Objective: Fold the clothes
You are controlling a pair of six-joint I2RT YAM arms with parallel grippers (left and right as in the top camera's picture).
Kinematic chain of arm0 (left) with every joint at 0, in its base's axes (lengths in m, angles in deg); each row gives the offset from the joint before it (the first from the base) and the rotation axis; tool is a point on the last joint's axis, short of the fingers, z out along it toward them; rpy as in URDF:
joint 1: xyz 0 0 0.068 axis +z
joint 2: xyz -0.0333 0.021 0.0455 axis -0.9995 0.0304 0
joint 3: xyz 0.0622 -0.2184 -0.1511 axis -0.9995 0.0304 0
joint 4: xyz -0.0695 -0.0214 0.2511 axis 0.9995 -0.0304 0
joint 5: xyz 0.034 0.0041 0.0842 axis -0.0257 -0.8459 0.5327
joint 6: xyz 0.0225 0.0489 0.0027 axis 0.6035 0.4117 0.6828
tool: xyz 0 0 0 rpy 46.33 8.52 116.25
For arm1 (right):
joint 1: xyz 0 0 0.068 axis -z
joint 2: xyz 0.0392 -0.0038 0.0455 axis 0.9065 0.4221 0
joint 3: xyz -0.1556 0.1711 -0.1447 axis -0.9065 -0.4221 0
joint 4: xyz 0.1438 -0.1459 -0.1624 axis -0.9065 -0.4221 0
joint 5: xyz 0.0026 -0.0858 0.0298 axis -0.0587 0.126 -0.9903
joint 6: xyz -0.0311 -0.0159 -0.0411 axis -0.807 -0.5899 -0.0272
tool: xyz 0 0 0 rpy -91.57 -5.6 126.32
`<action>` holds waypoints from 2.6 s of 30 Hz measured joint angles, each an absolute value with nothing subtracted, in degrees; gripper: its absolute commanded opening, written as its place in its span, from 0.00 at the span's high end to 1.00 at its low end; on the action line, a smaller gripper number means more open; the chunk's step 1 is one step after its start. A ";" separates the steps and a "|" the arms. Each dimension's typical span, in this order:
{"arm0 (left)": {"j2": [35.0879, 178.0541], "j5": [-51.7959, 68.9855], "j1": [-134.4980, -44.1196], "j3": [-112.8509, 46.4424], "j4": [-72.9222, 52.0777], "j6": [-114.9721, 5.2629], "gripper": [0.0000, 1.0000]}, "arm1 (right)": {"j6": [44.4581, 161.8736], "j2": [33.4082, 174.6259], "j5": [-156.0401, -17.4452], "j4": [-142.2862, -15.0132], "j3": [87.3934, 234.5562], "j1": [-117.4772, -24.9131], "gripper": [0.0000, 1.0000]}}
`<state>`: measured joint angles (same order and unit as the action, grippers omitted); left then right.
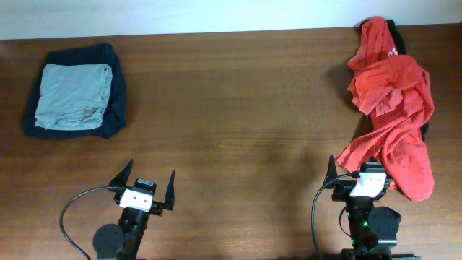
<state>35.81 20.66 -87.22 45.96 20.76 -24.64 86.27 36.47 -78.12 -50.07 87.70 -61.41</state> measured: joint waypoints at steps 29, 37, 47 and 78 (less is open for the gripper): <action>35.81 20.66 -87.22 45.96 20.76 -24.64 0.01 | 86.23 36.47 -78.12 -50.07 87.70 -61.41 0.02; 35.81 20.68 -87.24 45.96 20.76 -24.66 0.01 | 86.29 36.47 -78.12 -50.07 87.70 -61.41 0.01; 35.81 20.73 -87.24 45.98 24.45 -24.64 0.01 | 86.25 36.45 -78.12 -50.07 87.70 -61.41 0.02; 95.54 0.01 -87.24 -0.79 25.83 -24.70 0.01 | 86.31 53.58 -83.78 -76.47 125.91 -61.41 0.02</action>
<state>95.54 0.01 -87.24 -0.79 25.83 -24.70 86.31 53.58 -83.78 -76.47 125.91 -61.41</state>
